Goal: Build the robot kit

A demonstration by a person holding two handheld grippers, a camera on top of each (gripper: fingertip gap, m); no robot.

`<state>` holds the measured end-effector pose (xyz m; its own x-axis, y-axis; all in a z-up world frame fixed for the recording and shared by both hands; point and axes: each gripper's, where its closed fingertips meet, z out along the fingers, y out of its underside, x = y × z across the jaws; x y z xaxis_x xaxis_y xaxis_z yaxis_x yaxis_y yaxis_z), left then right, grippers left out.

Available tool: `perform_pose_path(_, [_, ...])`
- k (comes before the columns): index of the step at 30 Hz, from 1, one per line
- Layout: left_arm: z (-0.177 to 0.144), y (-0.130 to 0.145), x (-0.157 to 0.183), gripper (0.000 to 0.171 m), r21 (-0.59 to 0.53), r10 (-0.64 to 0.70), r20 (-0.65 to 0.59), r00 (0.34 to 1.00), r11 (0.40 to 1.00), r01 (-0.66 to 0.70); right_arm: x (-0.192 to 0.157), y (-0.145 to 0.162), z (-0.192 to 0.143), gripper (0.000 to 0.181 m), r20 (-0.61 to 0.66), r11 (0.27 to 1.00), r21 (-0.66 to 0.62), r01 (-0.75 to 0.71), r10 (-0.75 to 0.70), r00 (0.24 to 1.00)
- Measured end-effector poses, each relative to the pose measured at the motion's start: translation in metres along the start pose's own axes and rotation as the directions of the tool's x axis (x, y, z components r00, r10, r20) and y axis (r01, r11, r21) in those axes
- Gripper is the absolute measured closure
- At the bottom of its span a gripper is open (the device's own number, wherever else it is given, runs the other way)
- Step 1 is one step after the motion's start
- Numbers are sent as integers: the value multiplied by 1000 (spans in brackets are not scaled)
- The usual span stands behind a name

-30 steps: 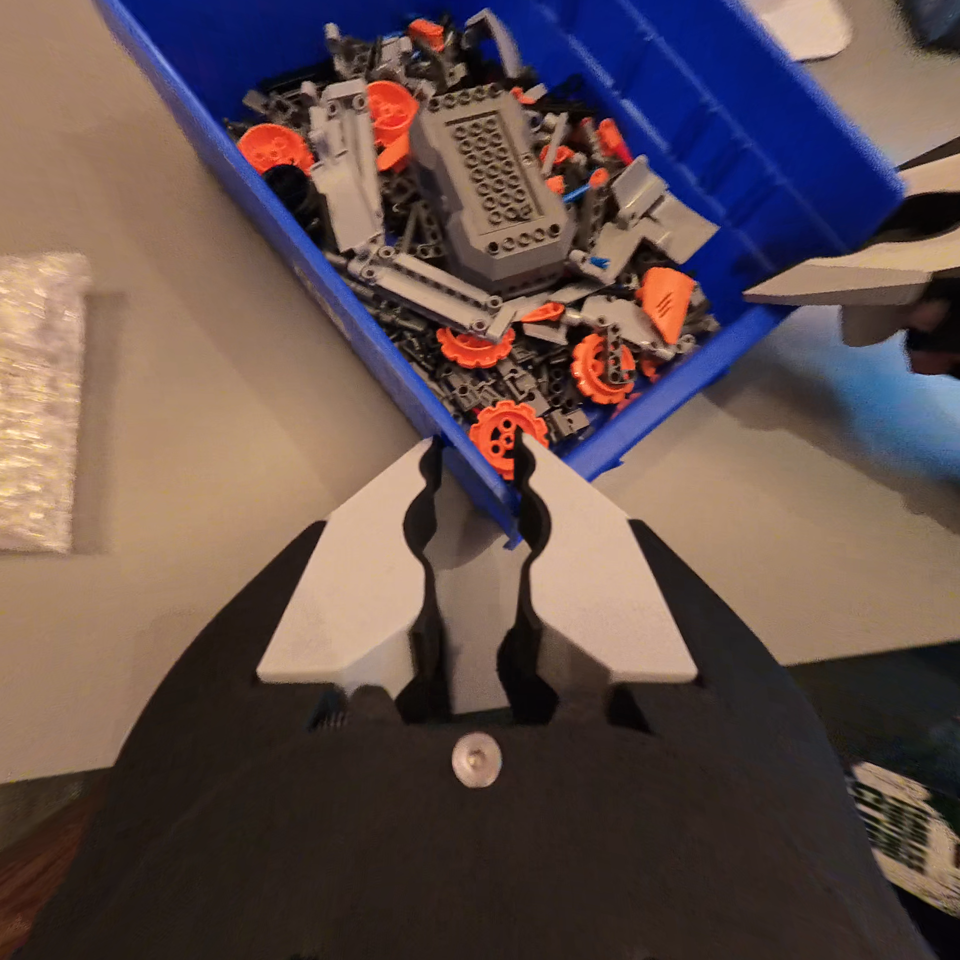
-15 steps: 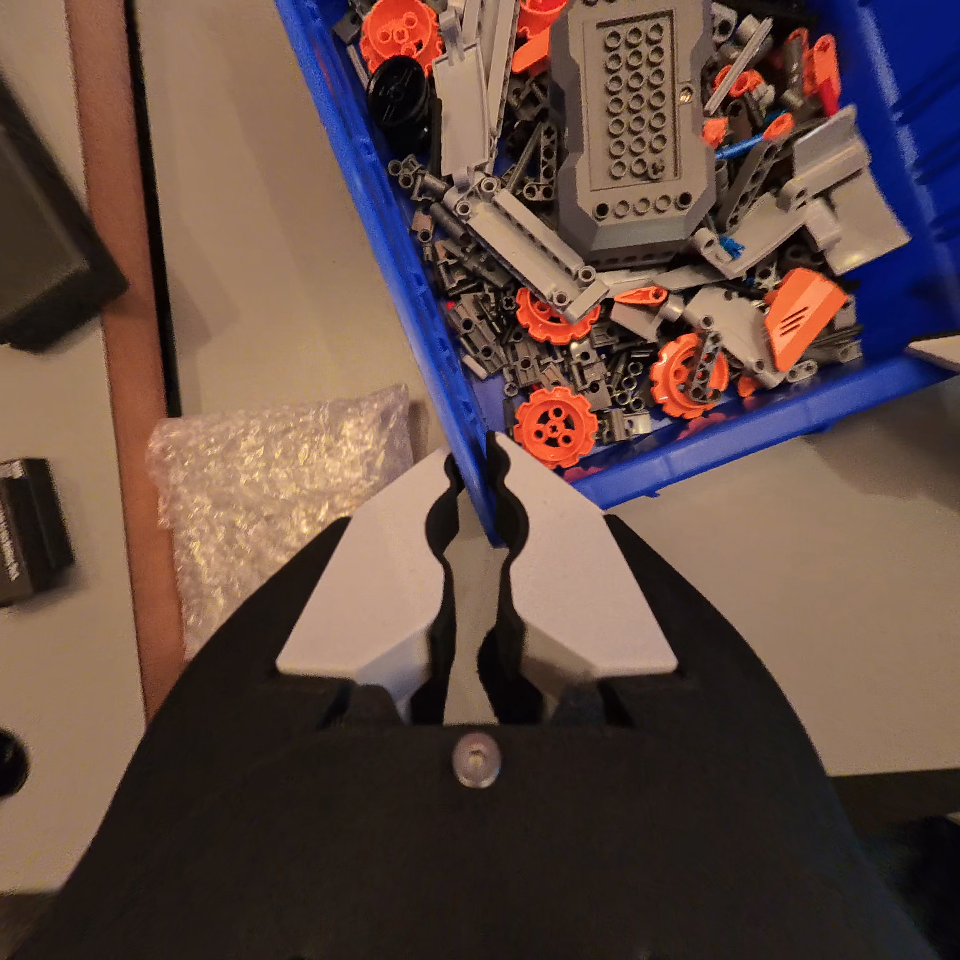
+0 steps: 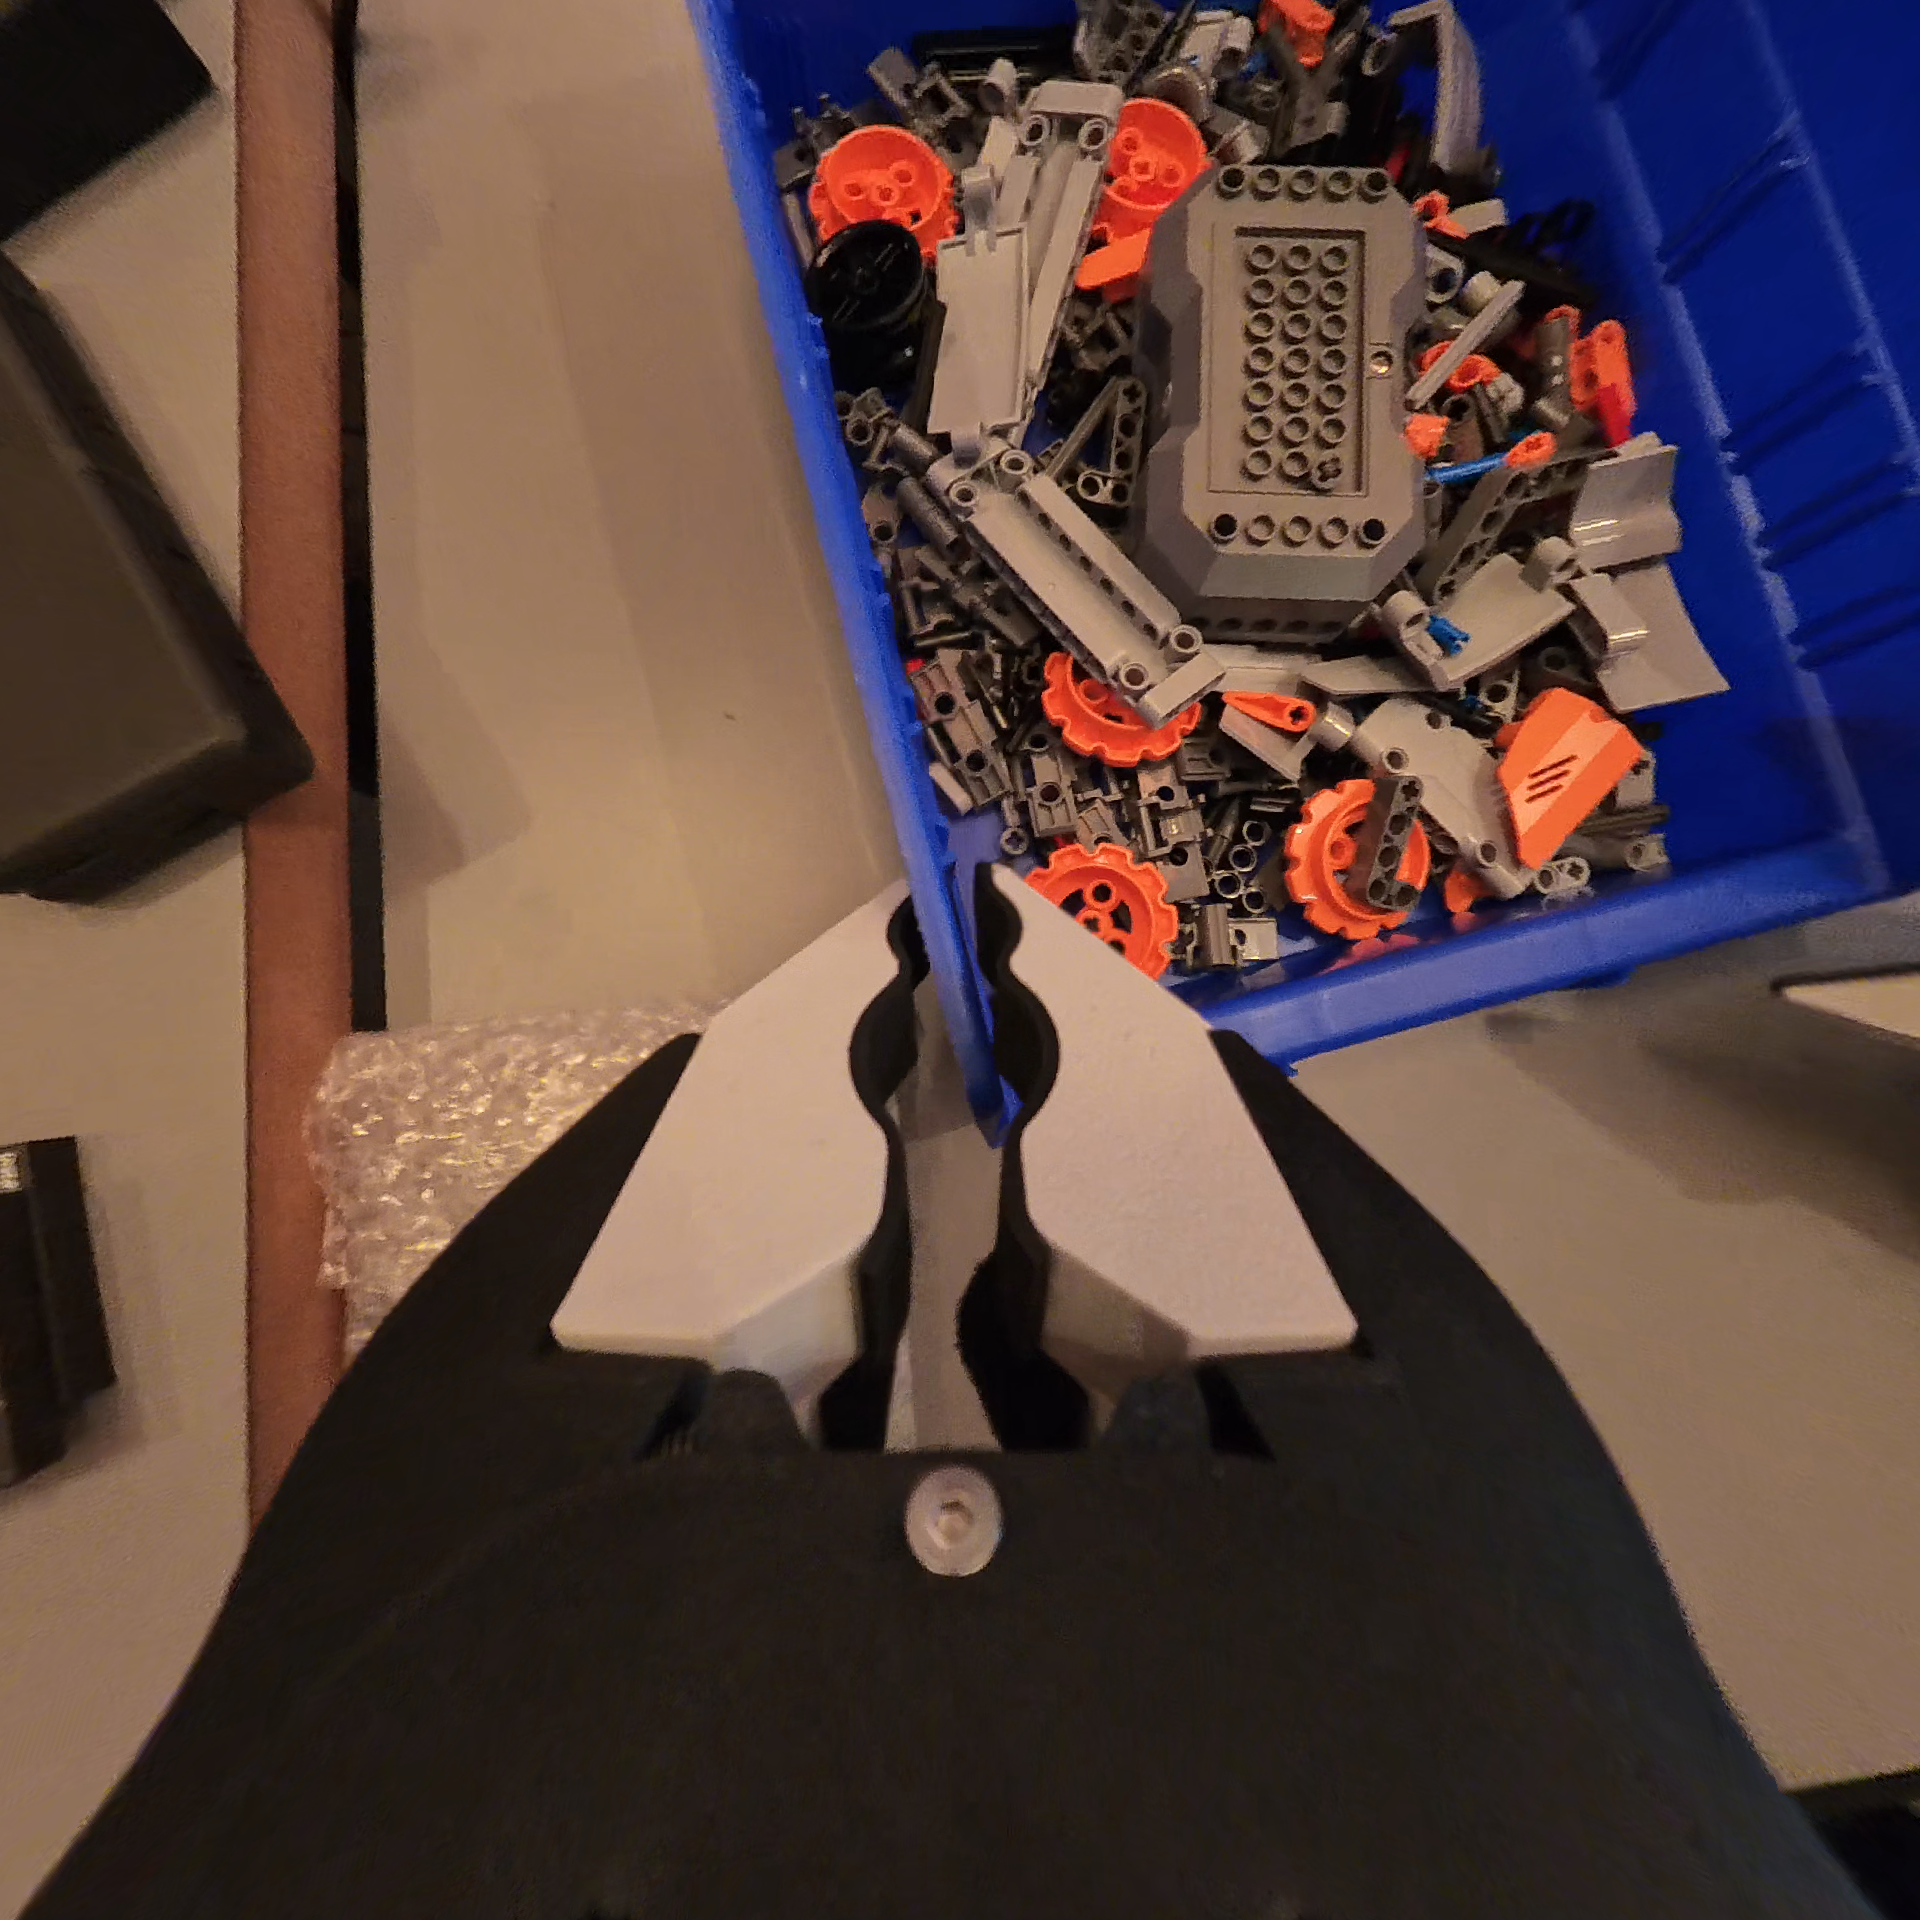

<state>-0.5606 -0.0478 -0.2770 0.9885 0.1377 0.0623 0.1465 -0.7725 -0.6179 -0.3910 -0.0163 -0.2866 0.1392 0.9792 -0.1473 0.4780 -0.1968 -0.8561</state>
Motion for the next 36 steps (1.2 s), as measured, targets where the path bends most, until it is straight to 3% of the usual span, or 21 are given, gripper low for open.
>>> perform_pose_path(2, [1, -3, -8, 169, -4, 20, 32, 999, 1000, -20, 0, 2, 7, 135, -18, 999, -21, 36, -37, 999])
perform_pose_path(13, [-3, 0, -38, 170, -18, 19, 23, 1000, 1000, -19, -38, 0, 22, 143, 44, 992, -43, 116, -114, 993])
perform_pose_path(17, [-7, 5, -47, 170, -20, -5, 10, 1000, 1000, 5, -56, 6, 27, 156, 74, 981, -63, 185, -181, 981])
perform_pose_path(20, [-8, 6, -45, 170, -18, 17, -12, 1000, 1000, -17, -54, 11, 29, 155, 140, 992, -72, 105, -94, 986])
perform_pose_path(25, [-48, -1, -32, 143, 74, 12, -79, 997, 997, -6, -42, 0, 3, 145, 154, 998, -1, 67, -66, 986])
perform_pose_path(29, [-66, 46, -38, 119, -100, 46, 42, 998, 994, -41, -28, 14, -8, 145, 139, 996, -17, 88, -85, 987])
perform_pose_path(32, [-49, 90, -45, 94, -256, 7, 88, 996, 967, 16, -22, 25, -10, 141, 131, 994, -40, 103, -97, 987])
perform_pose_path(34, [-35, 106, -51, 107, -313, 31, 133, 991, 950, 12, -20, 27, -12, 142, 125, 993, -42, 111, -105, 987])
perform_pose_path(36, [-23, 117, -55, 138, -332, 17, 154, 988, 942, 36, -20, 25, -14, 143, 126, 994, -29, 108, -104, 987])
